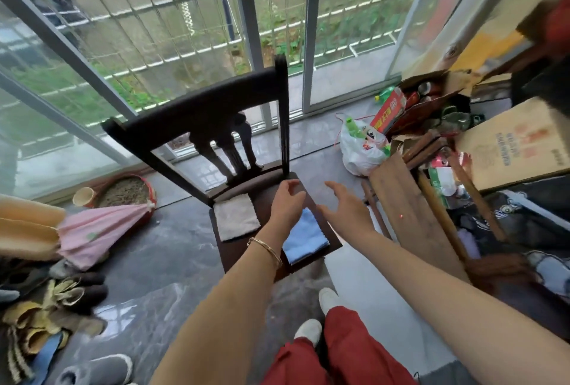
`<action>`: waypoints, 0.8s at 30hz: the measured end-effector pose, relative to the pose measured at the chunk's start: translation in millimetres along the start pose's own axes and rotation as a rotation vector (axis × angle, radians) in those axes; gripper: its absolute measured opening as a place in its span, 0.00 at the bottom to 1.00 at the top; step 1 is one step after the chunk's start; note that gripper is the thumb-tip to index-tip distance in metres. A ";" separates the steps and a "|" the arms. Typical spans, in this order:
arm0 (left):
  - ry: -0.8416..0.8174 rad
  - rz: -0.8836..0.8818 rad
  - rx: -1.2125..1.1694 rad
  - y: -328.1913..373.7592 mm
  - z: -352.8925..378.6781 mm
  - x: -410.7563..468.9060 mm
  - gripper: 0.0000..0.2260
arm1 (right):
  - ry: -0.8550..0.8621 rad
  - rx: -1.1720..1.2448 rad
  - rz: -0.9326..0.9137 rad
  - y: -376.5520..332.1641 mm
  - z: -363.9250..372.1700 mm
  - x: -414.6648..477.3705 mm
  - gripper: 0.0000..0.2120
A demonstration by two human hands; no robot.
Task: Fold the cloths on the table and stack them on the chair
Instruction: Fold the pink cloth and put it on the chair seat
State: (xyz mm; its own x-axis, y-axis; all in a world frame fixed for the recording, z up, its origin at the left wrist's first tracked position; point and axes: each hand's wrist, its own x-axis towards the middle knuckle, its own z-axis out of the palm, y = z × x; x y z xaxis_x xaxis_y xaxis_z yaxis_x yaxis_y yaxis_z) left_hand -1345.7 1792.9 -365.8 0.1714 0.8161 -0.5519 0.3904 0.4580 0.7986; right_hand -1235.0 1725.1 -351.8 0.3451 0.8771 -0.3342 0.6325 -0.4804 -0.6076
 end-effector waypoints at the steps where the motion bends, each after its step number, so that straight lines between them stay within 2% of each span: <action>1: -0.021 0.013 0.009 4.0 1.4 -4.3 0.16 | 0.023 0.000 0.016 -1.4 -5.0 -5.4 0.26; 6: -0.154 0.059 0.056 18.0 17.7 -28.3 0.17 | 0.166 0.129 0.123 0.5 -27.8 -36.0 0.27; 10: -0.246 0.169 0.145 34.0 43.0 -46.1 0.18 | 0.281 0.251 0.162 13.3 -48.4 -64.2 0.25; 15: -0.394 0.293 0.200 53.2 86.1 -77.9 0.16 | 0.453 0.245 0.260 31.7 -82.5 -108.2 0.18; 19: -0.531 0.331 0.257 62.4 122.2 -109.6 0.19 | 0.546 0.308 0.364 56.6 -97.6 -142.5 0.23; 24: -0.657 0.400 0.366 61.8 169.7 -150.2 0.17 | 0.689 0.372 0.468 90.2 -112.6 -187.8 0.24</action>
State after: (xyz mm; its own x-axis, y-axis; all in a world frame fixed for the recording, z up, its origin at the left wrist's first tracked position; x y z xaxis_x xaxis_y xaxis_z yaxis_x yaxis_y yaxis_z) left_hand -1193.8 1638.9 -274.3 0.8050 0.4700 -0.3621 0.4369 -0.0566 0.8977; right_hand -1164.7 1517.2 -262.7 0.9235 0.3422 -0.1735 0.1003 -0.6518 -0.7517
